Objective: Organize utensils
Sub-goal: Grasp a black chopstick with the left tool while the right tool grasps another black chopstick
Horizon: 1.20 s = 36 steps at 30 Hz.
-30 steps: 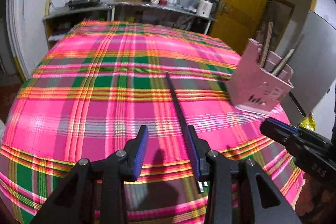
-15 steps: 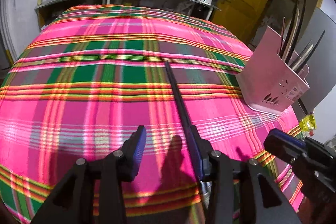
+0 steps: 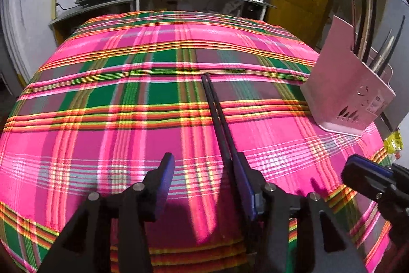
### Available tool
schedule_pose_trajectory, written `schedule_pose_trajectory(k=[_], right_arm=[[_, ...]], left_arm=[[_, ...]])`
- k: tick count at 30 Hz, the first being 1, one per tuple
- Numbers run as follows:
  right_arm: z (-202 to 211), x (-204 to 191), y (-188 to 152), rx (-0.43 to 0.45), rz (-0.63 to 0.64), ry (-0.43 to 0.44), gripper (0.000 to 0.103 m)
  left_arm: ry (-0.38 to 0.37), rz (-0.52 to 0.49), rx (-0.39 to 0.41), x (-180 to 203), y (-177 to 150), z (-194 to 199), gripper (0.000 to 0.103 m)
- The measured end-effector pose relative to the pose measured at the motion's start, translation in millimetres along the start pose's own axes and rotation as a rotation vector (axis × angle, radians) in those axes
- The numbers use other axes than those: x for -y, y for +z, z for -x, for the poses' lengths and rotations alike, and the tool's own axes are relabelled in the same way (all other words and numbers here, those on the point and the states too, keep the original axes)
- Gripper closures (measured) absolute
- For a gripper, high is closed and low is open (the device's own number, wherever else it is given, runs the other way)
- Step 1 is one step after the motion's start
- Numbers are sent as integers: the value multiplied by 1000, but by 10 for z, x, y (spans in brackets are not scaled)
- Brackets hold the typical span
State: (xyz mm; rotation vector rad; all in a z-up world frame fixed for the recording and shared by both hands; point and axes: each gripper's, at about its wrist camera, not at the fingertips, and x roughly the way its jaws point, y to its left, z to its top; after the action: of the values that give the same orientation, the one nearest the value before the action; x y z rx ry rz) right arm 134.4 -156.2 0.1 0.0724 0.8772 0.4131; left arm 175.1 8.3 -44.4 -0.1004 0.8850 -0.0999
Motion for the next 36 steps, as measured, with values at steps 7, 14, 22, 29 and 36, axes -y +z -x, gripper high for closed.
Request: schedule_pose_trajectory(k=[7, 14, 22, 29, 36], right_arm=[[-14, -6, -4, -6, 1, 7, 88], [-132, -69, 105, -10, 25, 10, 88], [-502, -231, 314, -44, 49, 39, 88], [-875, -361, 487, -79, 66, 33, 88], [-1138, -410, 543, -124, 88, -11, 88]], left_arm=[[75, -46, -1, 50, -26, 8, 59], [99, 38, -1, -272, 5, 43, 72], [50, 114, -18, -627, 15, 89, 72], [-8, 144, -44, -772, 195, -18, 72], [2, 111, -44, -740, 306, -131, 72]])
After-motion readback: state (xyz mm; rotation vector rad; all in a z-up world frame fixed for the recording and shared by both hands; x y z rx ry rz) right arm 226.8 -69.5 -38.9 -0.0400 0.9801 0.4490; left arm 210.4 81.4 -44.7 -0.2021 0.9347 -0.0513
